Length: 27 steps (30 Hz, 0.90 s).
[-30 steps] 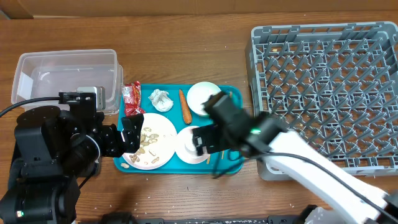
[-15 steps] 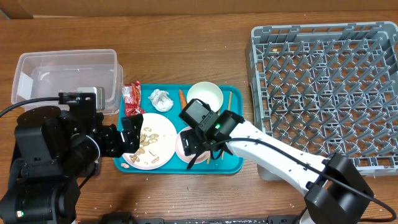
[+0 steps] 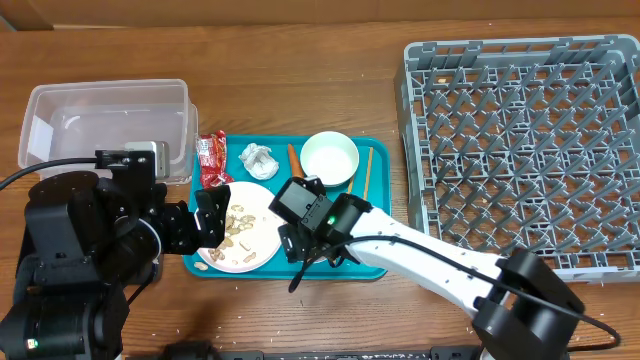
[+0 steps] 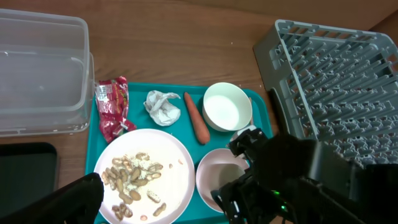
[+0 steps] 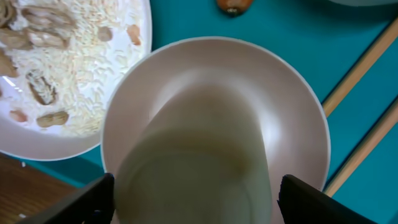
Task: Sort waste into correct bins and load items into the dishwasher
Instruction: 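Move the right gripper to the white cup on the teal tray and grasp it, then carry the white cup with the right gripper and place it in the rack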
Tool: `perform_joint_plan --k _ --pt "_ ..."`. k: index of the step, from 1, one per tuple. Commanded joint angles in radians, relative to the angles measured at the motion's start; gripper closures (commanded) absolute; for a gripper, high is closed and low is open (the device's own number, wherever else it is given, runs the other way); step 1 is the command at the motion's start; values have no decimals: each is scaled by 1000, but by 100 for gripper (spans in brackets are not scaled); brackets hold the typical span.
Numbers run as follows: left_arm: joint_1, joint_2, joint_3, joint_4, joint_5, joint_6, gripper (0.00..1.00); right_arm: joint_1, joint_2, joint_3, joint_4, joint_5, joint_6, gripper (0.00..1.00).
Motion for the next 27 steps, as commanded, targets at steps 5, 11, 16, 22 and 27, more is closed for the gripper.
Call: perform_joint_plan --k 5,11,16,22,27 --pt "5 2 18 -13 -6 26 0 -3 2 23 31 28 1 25" --pt "5 2 18 -14 -3 26 0 -16 -12 58 -19 66 1 32" --pt "5 2 18 -14 -3 26 0 -18 -81 129 -114 137 2 33" --pt "5 2 18 -14 -3 26 0 -68 -238 187 -191 149 6 33" --pt "5 2 18 -14 -3 26 0 -216 -407 191 -303 149 50 35"
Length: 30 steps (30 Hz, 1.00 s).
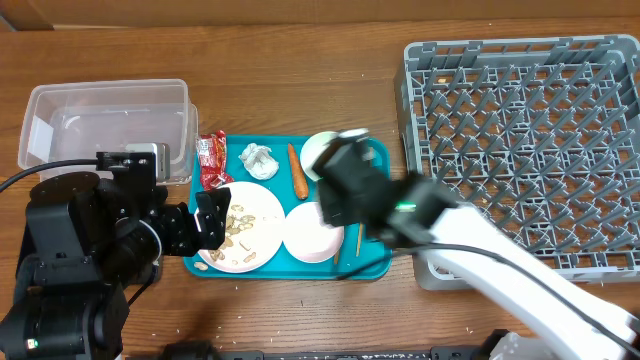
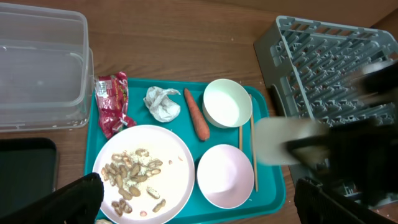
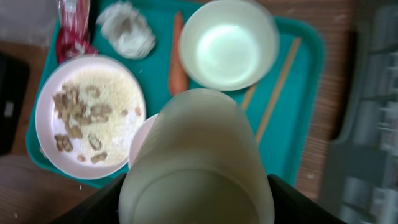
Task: Sort waste into correct bins and load items into the dishwasher
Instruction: 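Carry the white cup with the right gripper and place it in the rack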
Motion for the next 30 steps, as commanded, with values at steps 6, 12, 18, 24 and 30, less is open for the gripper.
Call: perform_joint_plan --k 6,12,18,24,30 --pt "5 2 18 1 -3 26 0 -345 -196 22 -137 30 12 35" --pt "5 2 18 1 -3 26 0 -534 -140 -42 -143 22 -55 35" --pt "5 2 18 -1 -3 26 0 -599 -21 -95 -136 6 -54 34" --pt "5 3 18 -2 -3 26 0 -602 47 -95 -138 -54 -55 9" --pt "5 3 18 2 -3 26 0 -586 -6 4 -139 -107 -146 1"
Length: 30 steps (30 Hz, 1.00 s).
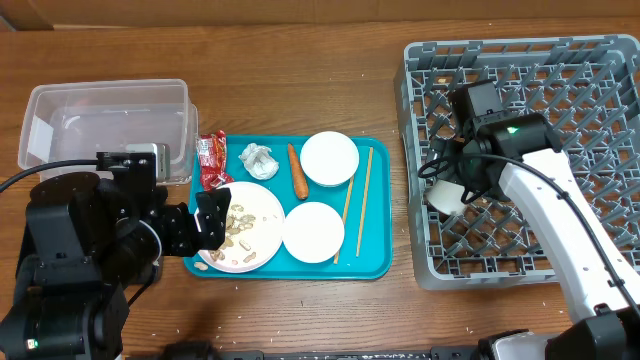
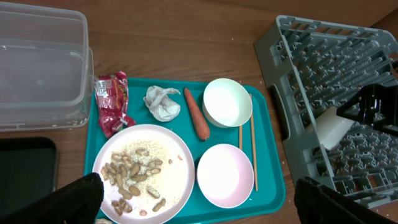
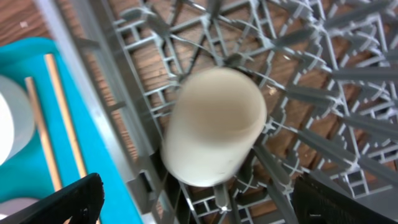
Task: Sort waste into correct bins and load items into the dishwasher
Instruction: 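Carry the white cup with the right gripper and place it in the rack, then reach the right gripper to the white bowl and grasp its rim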
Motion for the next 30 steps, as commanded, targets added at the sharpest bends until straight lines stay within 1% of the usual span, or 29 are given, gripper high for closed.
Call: perform_joint_plan --k 1,4,6,8,11,14,17,22,28,30 --pt "5 3 18 3 -3 26 0 28 -74 98 7 -72 -66 1" --pt "5 3 18 4 -3 26 0 96 -121 117 44 -154 -65 7" --pt "5 3 18 4 -3 26 0 159 -126 116 77 -192 -60 12" --pt "5 3 18 3 -3 26 0 224 -115 102 119 -190 -27 14" --pt "5 3 18 3 -4 26 0 306 -71 48 225 -189 69 14" --pt "5 3 18 3 -7 26 0 351 12 14 317 -132 161 23" --pt "5 3 18 0 -7 26 0 361 122 2 364 -22 244 23" --pt "5 3 18 -5 -7 26 0 348 285 2 465 -32 228 22" --pt "5 3 18 -5 -7 26 0 343 381 2 534 -32 229 22" --pt "5 3 18 -5 -7 26 0 343 401 2 549 -32 233 27"
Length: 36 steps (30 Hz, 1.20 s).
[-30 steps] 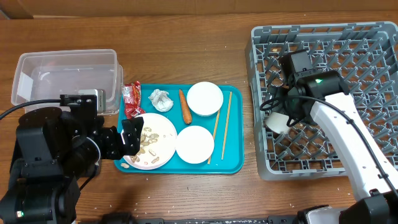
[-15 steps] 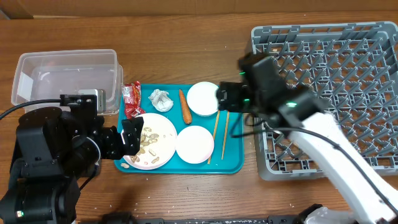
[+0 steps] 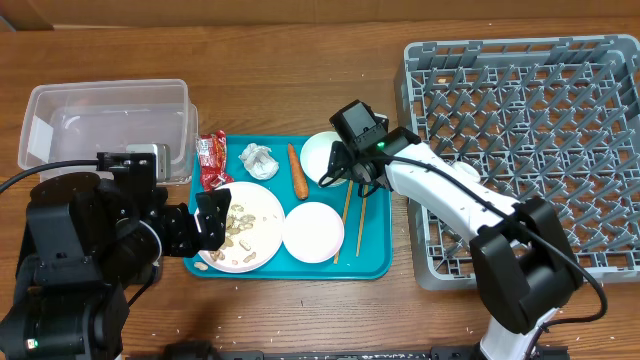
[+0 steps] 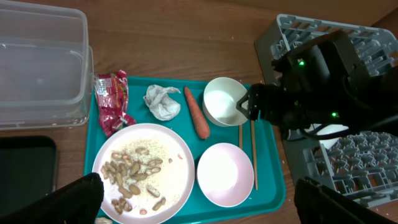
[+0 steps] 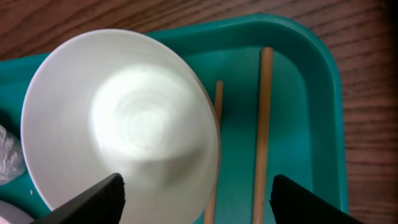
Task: Sort waste into correct bins and load items into the dishwasher
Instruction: 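Reach the right gripper to the white bowl and grasp its rim, then carry the white bowl with the right gripper into the rack's back corner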
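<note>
On the teal tray [image 3: 375,255] stand a white bowl [image 3: 325,155], a pale pink bowl [image 3: 313,232] and a plate of peanuts and rice [image 3: 245,235]. My right gripper [image 5: 198,202] hangs open just above the white bowl [image 5: 124,124], over its right rim and the chopsticks [image 5: 263,124]. Nothing is held in it. A cream cup [image 4: 329,130] lies in the grey dish rack [image 3: 520,120], mostly hidden behind the right arm. My left gripper [image 4: 199,202] is open at the tray's left front, high above the plate [image 4: 144,171].
A carrot [image 3: 296,172], a crumpled tissue [image 3: 259,160] and a red wrapper [image 3: 211,160] lie along the tray's back left. A clear plastic bin [image 3: 105,125] stands at the far left. A dark object [image 4: 25,171] sits in front of the bin.
My right gripper has moved from over the rack's front left to the tray and now hangs open above the white bowl. The cup stays in the rack. The left arm is unchanged.
My right gripper was shut on the cream cup low over the pink bowl. It then held the cup higher above the tray. Later the cup lay among the rack's tines with the gripper open over it. Now the gripper is back over the tray.
</note>
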Tool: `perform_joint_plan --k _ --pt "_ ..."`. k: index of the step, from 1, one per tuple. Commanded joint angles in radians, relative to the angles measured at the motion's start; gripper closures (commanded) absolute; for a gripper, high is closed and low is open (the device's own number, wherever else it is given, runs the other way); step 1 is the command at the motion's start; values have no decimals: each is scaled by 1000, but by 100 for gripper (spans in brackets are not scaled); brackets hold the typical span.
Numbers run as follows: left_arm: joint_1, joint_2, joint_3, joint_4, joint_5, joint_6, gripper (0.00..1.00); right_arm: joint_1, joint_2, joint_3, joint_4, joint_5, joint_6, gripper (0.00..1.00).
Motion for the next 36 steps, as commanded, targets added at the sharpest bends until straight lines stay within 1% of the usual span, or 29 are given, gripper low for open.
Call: perform_joint_plan --k 1,2,3,6,11,12,14,16,19,22,25,27,31,33,36 --pt "5 3 18 0 -7 26 0 -3 32 3 24 18 17 33" --pt "5 3 18 1 -7 26 0 -3 38 3 27 18 16 41" --pt "5 3 18 1 -7 26 0 -4 42 3 30 19 16 44" --pt "5 3 18 0 -7 26 0 -5 42 3 35 41 16 51" --pt "5 3 18 0 -7 26 0 -12 60 -1 36 40 16 51" --pt "5 3 18 0 -7 26 0 -13 67 -1 34 40 16 53" --pt "5 3 18 0 -7 26 0 -14 76 -1 29 36 16 71" --pt "5 3 18 0 -7 26 0 -15 72 1 20 38 13 86" --pt "5 3 18 0 -7 26 0 -15 48 29 -14 42 -24 96" --pt "5 3 18 0 -7 26 0 -15 -7 79 -73 68 -74 96" --pt "5 3 18 0 -7 26 0 -12 -80 133 -134 126 -92 96" --pt "5 3 18 0 -7 26 0 -11 -129 162 -157 131 -142 96" --pt "5 3 18 0 -7 26 0 -16 -224 185 -214 192 -151 96" --pt "5 3 18 0 -7 26 0 -26 -269 185 -256 297 -151 96" --pt "5 3 18 0 -7 26 0 -44 -312 185 -319 538 -150 96"
